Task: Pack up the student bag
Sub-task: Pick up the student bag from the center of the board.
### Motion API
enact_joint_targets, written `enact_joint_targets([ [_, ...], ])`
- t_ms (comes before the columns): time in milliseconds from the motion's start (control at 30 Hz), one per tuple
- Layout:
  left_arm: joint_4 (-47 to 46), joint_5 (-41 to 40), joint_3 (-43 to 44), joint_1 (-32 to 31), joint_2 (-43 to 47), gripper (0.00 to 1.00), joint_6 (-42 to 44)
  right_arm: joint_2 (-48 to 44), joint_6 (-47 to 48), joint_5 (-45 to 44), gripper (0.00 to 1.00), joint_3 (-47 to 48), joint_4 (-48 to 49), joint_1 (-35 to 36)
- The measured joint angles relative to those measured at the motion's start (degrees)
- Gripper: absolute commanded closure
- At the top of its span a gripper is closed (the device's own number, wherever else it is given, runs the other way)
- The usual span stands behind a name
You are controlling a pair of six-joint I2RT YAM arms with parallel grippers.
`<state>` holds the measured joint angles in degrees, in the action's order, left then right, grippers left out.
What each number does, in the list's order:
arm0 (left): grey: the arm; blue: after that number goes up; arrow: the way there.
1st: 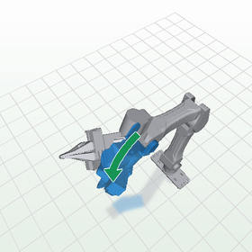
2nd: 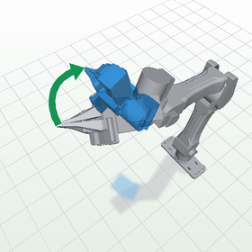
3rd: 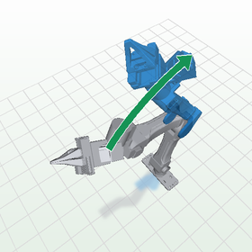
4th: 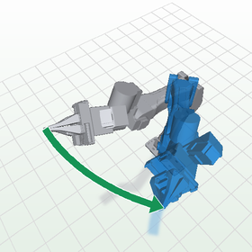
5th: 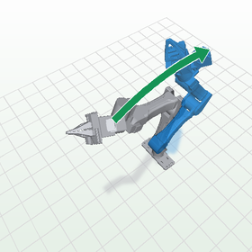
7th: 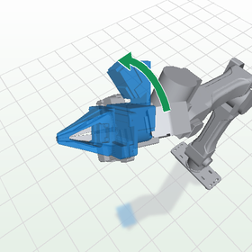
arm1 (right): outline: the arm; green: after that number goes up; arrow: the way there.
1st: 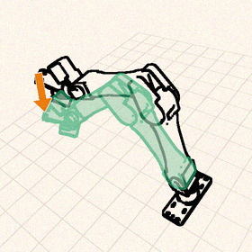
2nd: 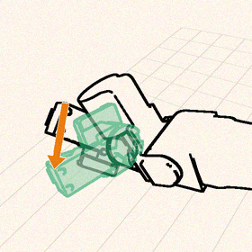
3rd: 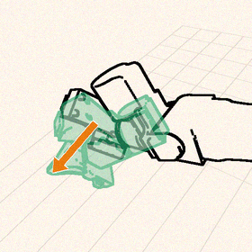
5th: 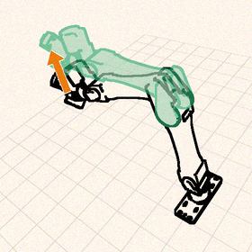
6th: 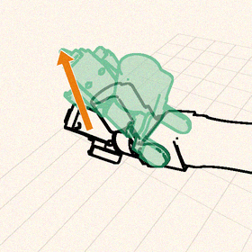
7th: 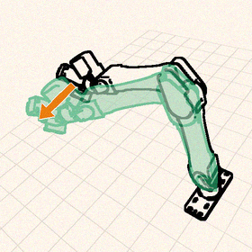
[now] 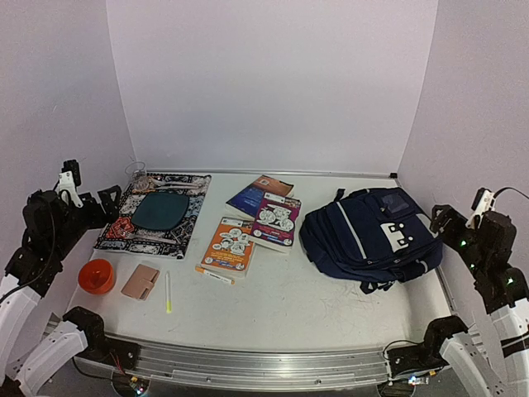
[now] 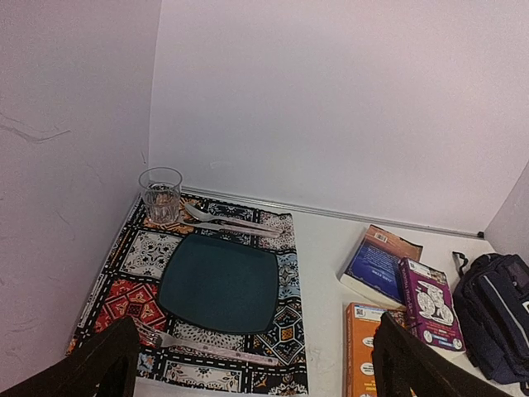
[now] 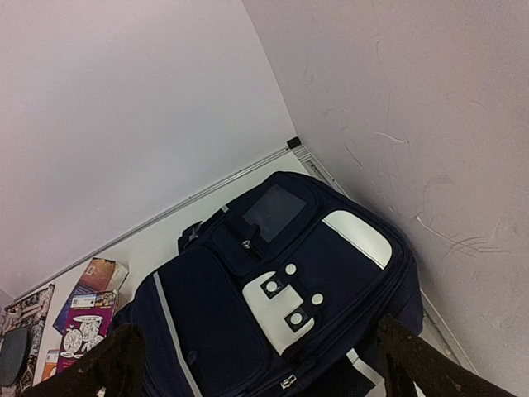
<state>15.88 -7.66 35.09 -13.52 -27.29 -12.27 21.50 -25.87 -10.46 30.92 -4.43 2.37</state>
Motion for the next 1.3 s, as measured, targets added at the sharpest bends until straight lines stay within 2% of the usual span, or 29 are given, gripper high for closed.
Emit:
enact_joint_targets([
  [333,-1.64,1.73,0.00,0.00,-3.60,0.00,-1.67,6.70,1.79,4.19,0.02,1.19,-0.72,0.00],
  [500,-2.03,5.12,0.16,0.00,-10.41,0.00,-4.48,13.07,1.80,7.65,0.02,3.34,-1.05,0.00],
  [767,-2.04,14.52,0.98,-0.04,-22.87,0.00,-11.20,28.69,2.43,16.47,0.02,6.13,-0.75,0.00],
  [967,-3.63,18.48,1.95,-0.98,-29.96,0.01,-16.36,35.40,4.67,20.15,0.02,7.05,0.12,0.88],
  [1067,-5.02,19.62,2.31,-2.84,-33.53,0.01,-19.23,39.35,5.75,19.68,0.02,8.43,0.59,4.45],
  [1300,-7.65,18.79,2.84,-10.22,-39.40,0.02,-25.94,49.30,8.64,15.59,0.02,14.56,1.83,18.54],
])
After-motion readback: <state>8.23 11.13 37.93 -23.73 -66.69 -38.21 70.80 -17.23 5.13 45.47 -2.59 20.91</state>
